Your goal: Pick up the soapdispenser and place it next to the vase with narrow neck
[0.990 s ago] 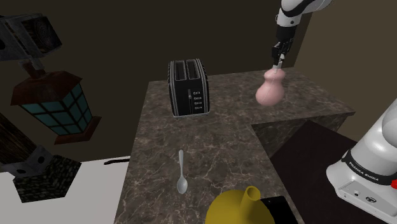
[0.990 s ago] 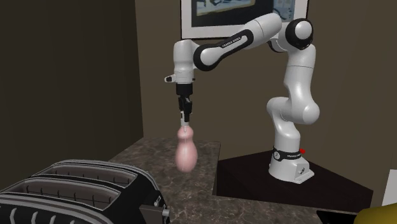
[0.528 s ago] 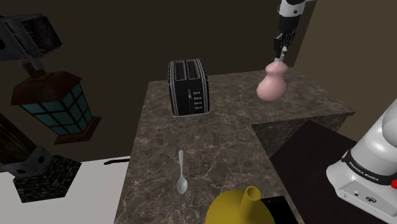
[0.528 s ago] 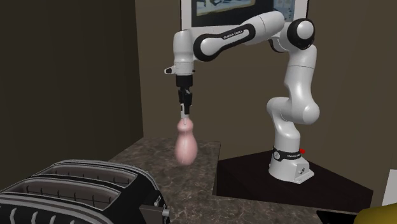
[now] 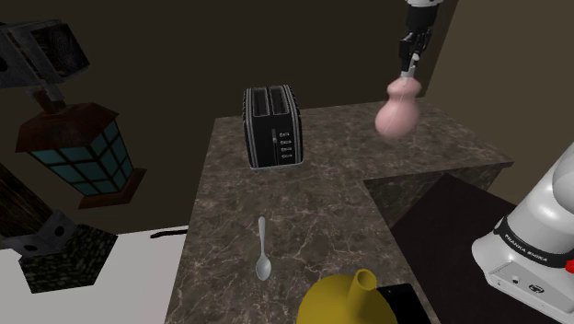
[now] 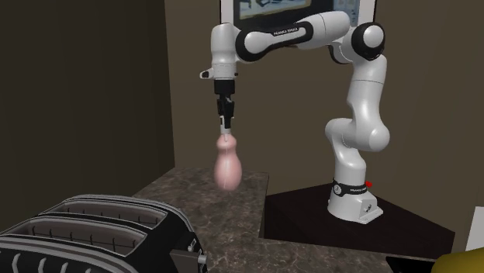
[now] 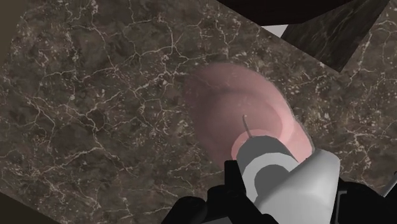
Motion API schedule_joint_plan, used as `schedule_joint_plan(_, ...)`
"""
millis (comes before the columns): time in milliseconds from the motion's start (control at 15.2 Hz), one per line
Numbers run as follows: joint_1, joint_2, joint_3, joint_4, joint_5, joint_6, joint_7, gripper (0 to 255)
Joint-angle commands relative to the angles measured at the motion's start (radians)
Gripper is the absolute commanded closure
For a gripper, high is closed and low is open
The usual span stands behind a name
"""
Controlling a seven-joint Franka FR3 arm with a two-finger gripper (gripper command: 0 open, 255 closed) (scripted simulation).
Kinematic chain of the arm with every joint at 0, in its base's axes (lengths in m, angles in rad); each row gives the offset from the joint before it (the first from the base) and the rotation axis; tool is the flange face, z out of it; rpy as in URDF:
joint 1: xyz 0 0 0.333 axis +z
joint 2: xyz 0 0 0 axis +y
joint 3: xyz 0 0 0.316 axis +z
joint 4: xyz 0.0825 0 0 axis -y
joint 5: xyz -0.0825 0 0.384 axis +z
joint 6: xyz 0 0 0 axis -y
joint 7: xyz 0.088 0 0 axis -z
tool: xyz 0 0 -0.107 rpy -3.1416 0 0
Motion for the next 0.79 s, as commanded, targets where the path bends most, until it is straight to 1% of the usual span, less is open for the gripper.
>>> schedule_joint_plan(0,0.001,-0.002,0.001,0.028,0.001,-0.030,-0.001,255)
schedule_joint_plan(726,0.004,0.008,0.005,0.187,0.006,-0.178,-0.009,255)
